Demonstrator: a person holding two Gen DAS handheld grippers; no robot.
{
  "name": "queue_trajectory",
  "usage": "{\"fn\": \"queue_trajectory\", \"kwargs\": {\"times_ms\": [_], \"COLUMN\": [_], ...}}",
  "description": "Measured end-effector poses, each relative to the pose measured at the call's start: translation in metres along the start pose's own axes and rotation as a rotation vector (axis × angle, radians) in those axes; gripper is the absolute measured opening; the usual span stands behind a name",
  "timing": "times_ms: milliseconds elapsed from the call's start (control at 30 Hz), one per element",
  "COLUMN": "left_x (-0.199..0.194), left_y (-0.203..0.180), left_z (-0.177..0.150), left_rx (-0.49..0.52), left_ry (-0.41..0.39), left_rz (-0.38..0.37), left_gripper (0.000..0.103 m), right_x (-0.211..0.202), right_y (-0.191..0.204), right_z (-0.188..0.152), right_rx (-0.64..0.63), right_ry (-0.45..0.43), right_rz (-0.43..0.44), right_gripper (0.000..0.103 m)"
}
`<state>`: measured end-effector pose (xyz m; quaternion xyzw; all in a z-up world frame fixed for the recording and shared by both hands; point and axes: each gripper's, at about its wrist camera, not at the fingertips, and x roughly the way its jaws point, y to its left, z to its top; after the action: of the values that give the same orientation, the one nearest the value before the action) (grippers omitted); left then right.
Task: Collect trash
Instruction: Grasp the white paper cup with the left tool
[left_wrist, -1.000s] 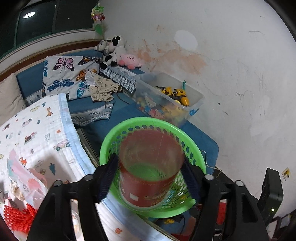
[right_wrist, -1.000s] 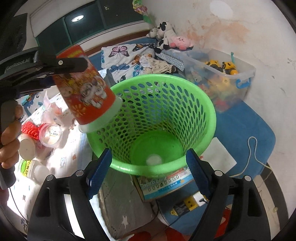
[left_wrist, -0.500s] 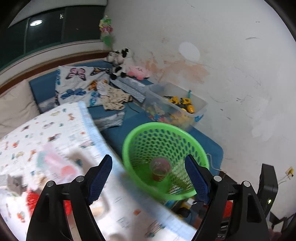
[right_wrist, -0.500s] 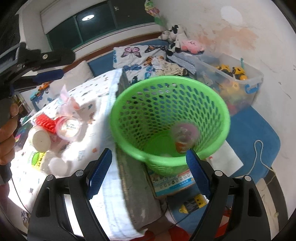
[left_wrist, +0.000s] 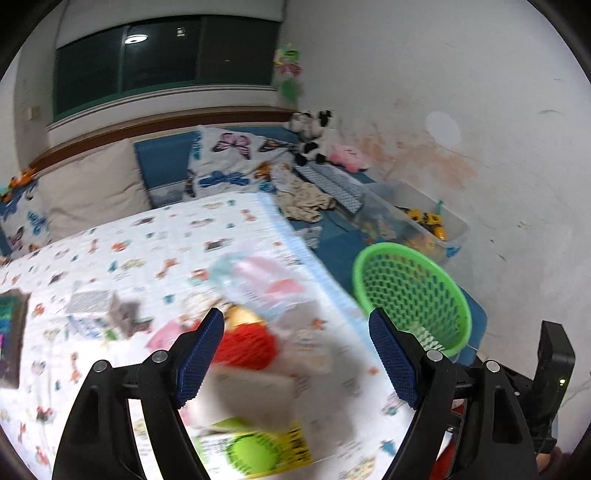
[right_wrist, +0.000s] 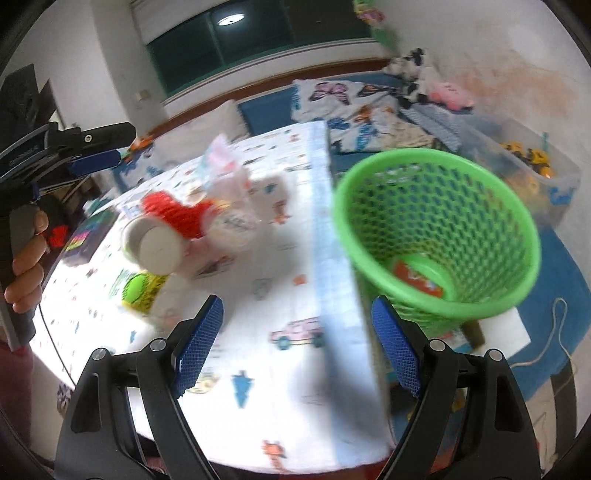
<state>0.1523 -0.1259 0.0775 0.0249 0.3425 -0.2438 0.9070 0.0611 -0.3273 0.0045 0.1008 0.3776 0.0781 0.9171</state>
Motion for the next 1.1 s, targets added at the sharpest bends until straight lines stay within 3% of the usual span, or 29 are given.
{"fn": "queue_trajectory", "kwargs": {"times_ms": [200, 267, 567, 800, 967, 1000, 1067, 1100], "left_x": [-0.001, 0.001, 0.021, 0.042, 0.050, 0.050, 0.048, 0.048], "left_y": [0.030, 0.036, 0.027, 0.022, 0.026, 0.026, 0.026, 0.027], "left_z": [-0.025, -0.034, -0.062, -0.071, -0.075, -0.075, -0.076, -0.076], "left_rx": [-0.037, -0.041, 0.020, 0.053, 0.038, 0.035, 0.036, 0.031], "left_ry": [0.036, 0.050, 0.091, 0.136, 0.149, 0.148, 0.140, 0.138], "left_rz": [0.027, 0.025, 0.070, 0.117, 0.109, 0.106, 0.102, 0.096], "left_gripper": [0.079, 0.088, 0.096, 0.096, 0.096, 0.094, 0.082, 0.082], "right_x": [0.008, 0.010, 0.016, 0.017, 0.020, 0.021, 0.021, 0.021], "right_y": [0.019, 0.021, 0.023, 0.016, 0.014, 0.015, 0.015, 0.016], "right_z": [0.001, 0.000, -0.001, -0.002, 0.000, 0.001, 0.003, 0.004], "right_rx": [-0.040, -0.046, -0.051, -0.038, -0.034, -0.035, -0.043, -0.047], "right_ry": [0.007, 0.010, 0.028, 0.036, 0.040, 0.041, 0.039, 0.036], "right_rz": [0.023, 0.025, 0.027, 0.016, 0.013, 0.014, 0.010, 0.009], "right_gripper": [0.082, 0.082, 0.082, 0.082, 0.082, 0.082, 0.082, 0.082]}}
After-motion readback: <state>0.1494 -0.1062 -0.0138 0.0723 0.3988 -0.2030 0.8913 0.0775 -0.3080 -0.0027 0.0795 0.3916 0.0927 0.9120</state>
